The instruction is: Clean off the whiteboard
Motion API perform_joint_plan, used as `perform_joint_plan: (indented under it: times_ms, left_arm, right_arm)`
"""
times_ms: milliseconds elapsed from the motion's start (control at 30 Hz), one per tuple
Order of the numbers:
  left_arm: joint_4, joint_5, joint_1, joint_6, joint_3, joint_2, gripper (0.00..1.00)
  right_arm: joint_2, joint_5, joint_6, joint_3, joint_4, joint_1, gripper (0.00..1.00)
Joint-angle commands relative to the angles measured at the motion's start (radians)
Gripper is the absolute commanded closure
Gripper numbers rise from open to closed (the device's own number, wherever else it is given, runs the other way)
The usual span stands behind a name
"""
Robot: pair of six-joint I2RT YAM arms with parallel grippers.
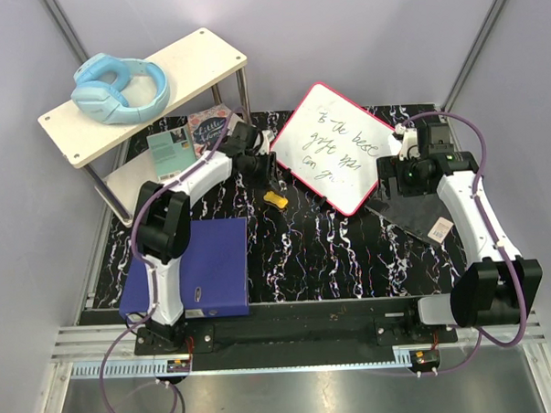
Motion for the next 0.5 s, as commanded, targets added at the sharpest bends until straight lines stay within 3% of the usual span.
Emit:
perform_joint_plan:
  times_ms: [0,33,100,467]
  left_arm:
    - [0.012,-0.083,0.0,-0.03,0.118,0.066,0.74]
    - [0.014,-0.089,0.0,-0.033,0.15,0.085,0.86]
    - [0.009,-0.099,0.0,-0.038,0.181,0.137,1.0]
    - [-0.05,-0.183,0.001,-0.082,0.265,0.26,1.0]
  right_arm:
    - [-0.016,-0.022,-0.018,0.01,0.018,-0.002,0.0]
    - [-0.021,-0.023,-0.019,0.006,0.02,-0.004,0.0]
    - [-0.028,-0.025,-0.019,-0.005,0.028,-0.002,0.0]
    - [-0.054,-0.04,-0.016,-0.042,0.043,-0.002,0.0]
